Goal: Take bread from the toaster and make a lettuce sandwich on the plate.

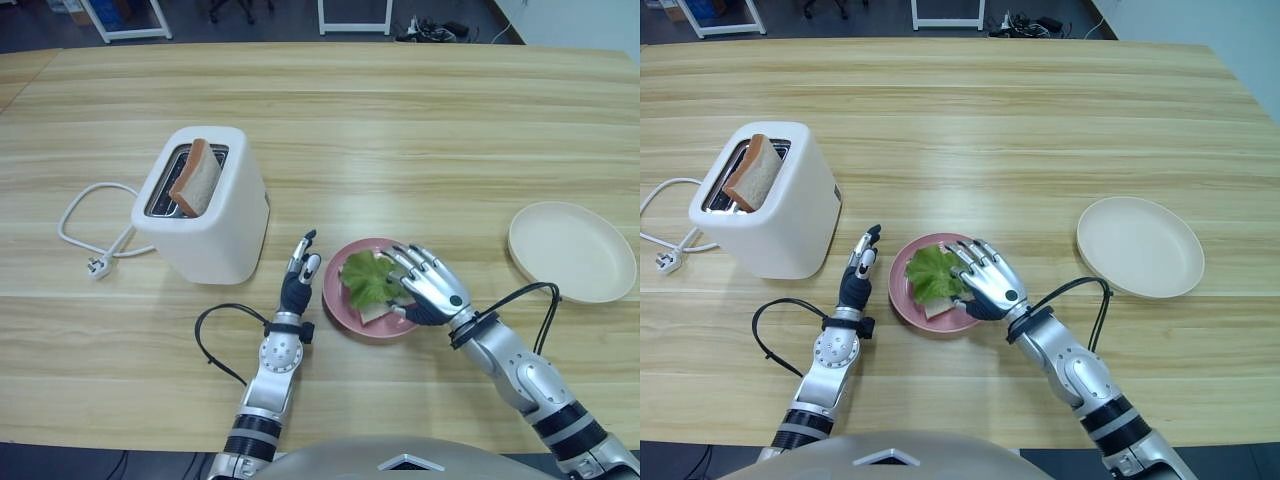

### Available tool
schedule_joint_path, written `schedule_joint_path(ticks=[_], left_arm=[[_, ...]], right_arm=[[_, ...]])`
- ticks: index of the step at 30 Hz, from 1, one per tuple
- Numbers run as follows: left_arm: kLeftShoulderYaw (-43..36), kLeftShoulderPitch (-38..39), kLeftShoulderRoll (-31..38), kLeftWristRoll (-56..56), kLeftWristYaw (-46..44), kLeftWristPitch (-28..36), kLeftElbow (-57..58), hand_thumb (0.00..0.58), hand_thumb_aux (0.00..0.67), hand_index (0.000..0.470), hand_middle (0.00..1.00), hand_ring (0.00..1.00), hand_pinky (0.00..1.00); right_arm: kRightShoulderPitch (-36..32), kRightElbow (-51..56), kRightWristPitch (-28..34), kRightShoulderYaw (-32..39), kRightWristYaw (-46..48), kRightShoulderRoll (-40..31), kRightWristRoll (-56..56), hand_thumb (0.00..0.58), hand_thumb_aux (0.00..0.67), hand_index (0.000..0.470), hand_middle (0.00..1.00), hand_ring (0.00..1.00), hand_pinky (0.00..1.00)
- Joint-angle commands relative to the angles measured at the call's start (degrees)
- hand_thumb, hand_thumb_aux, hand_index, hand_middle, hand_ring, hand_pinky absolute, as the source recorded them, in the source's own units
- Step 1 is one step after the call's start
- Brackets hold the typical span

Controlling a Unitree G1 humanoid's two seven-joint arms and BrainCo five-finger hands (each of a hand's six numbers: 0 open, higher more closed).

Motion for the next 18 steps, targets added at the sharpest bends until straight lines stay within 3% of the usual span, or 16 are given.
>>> schedule_joint_path(ticks=[1,4,7,9,11,13,18], left_arm=[[0.54,0.42,0.64,0.46,-0.13,0.03,-0.99,0.000,0.000,0.000,0.00,0.00,0.00],[1.06,0.73,2.42,3.93,1.56,-3.45,-6.03,0.000,0.000,0.000,0.00,0.00,0.00],[4.83,2.00,5.57,14.62,4.42,-5.49,-23.95,0.000,0.000,0.000,0.00,0.00,0.00],[11.77,0.57,8.52,25.36,6.70,-4.85,-36.89,0.000,0.000,0.000,0.00,0.00,0.00],[20.59,-2.57,12.69,31.55,6.29,0.65,-42.72,0.000,0.000,0.000,0.00,0.00,0.00],[26.54,-4.55,16.55,33.57,3.28,8.08,-40.10,0.000,0.000,0.000,0.00,0.00,0.00],[28.84,-6.08,21.63,35.59,-4.12,21.33,-27.57,0.000,0.000,0.000,0.00,0.00,0.00]], right_arm=[[1.86,-4.26,-2.57,-1.90,4.01,-0.50,6.79,0.000,0.000,0.000,0.00,0.00,0.00],[2.77,-9.00,-4.31,-7.15,8.47,1.36,23.13,0.000,0.000,0.000,0.00,0.00,0.00],[1.81,-12.84,-1.68,-15.24,10.13,6.63,40.75,0.000,0.000,0.000,0.00,0.00,0.00],[1.72,-14.28,1.46,-19.74,9.20,11.27,49.36,0.000,0.000,0.000,0.00,0.00,0.00],[2.19,-14.06,3.84,-23.22,7.09,14.84,53.47,0.000,0.000,0.000,0.00,0.00,0.00],[2.55,-12.97,5.16,-24.47,6.27,16.82,54.77,0.000,0.000,0.000,0.00,0.00,0.00],[3.69,-13.66,6.90,-22.79,7.23,19.10,53.35,0.000,0.000,0.000,0.00,0.00,0.00]])
